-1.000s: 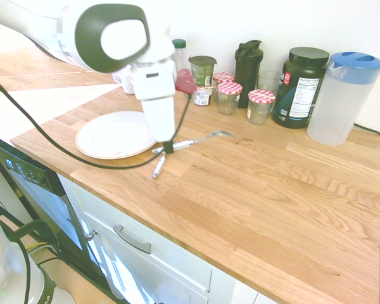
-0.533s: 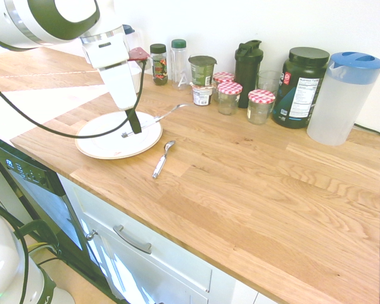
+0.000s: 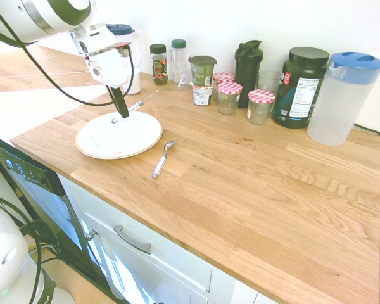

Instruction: Put the fork into the plate

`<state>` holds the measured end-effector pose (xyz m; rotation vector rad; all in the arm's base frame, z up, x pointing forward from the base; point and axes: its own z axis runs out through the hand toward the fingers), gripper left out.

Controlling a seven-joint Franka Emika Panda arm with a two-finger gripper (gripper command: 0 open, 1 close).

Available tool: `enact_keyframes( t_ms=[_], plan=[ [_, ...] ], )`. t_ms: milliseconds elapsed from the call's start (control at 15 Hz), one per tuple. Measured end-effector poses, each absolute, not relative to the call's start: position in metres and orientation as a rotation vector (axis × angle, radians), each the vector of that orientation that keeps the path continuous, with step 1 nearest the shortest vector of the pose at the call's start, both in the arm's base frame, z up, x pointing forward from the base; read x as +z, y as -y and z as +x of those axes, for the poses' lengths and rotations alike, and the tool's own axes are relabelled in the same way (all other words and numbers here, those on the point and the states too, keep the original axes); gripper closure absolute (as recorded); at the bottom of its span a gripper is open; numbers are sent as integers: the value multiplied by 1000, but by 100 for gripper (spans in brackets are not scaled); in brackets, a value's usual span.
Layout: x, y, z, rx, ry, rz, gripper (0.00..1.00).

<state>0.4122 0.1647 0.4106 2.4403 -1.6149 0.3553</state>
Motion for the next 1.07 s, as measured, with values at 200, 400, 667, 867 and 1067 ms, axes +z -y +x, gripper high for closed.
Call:
enact_keyframes(
  t_ms=[200, 400, 667, 867, 1067],
  plan=[
    [393, -201, 411, 305, 1478, 2507, 100],
    [383, -213, 405, 255, 1384, 2531, 100],
    [366, -203, 411, 171, 1317, 2548, 100],
    [361, -206, 415, 141, 1288, 2564, 100],
    [353, -205, 421, 107, 1264, 2571, 100]
  ],
)
